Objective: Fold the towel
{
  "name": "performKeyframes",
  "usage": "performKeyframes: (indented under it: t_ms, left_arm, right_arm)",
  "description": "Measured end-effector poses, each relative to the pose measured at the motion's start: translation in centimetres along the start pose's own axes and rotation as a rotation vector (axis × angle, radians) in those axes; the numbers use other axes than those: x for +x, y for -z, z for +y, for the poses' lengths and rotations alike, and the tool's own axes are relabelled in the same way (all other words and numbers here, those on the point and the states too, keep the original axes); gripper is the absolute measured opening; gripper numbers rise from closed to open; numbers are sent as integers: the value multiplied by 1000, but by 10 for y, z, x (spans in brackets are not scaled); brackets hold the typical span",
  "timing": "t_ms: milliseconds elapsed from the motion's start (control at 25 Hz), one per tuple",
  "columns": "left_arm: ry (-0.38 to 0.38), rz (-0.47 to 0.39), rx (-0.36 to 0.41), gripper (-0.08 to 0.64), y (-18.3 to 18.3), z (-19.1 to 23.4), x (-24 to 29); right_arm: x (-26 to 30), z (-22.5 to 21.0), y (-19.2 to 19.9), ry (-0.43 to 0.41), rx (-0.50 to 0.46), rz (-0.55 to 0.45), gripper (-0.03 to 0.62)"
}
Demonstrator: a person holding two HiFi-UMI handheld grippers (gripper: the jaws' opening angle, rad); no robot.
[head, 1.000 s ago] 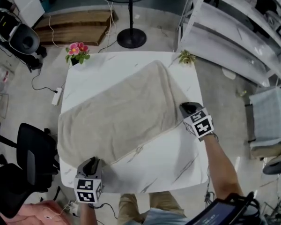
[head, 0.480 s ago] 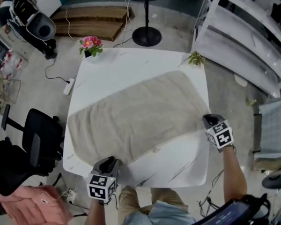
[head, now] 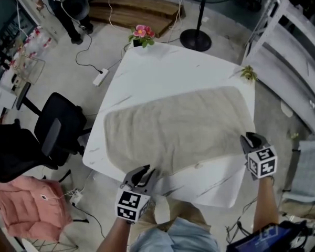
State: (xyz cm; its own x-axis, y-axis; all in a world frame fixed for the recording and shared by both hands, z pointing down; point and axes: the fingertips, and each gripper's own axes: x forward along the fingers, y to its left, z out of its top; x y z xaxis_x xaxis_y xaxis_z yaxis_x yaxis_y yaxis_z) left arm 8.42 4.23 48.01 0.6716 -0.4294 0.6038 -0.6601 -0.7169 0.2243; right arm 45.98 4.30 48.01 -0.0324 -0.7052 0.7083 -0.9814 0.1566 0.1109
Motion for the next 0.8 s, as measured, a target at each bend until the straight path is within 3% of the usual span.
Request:
performKeyframes:
  t_ms: [120, 280, 400, 480, 600, 800]
  left_arm:
    - [-47, -80, -34, 78, -14, 13, -31]
    - [-105, -151, -89, 78, -11, 40, -75]
    - [-153, -171, -114, 78, 6, 57, -106]
    - [-186, -181, -141, 78, 19, 65, -127]
    - [-215, -181, -181, 78, 43, 71, -154]
    - [-278, -184, -219, 77, 84, 85, -188]
  right_arm:
    - [2, 74, -58, -123, -87, -100, 110]
    - [1, 213, -118, -360, -229, -218, 115]
    - [-8, 337, -123, -572, -389, -249, 132]
    - [-8, 405, -108, -661, -513, -239, 152]
    - [7, 461, -82, -671, -643, -202, 199]
    - [40, 485, -56, -646, -665, -117, 207]
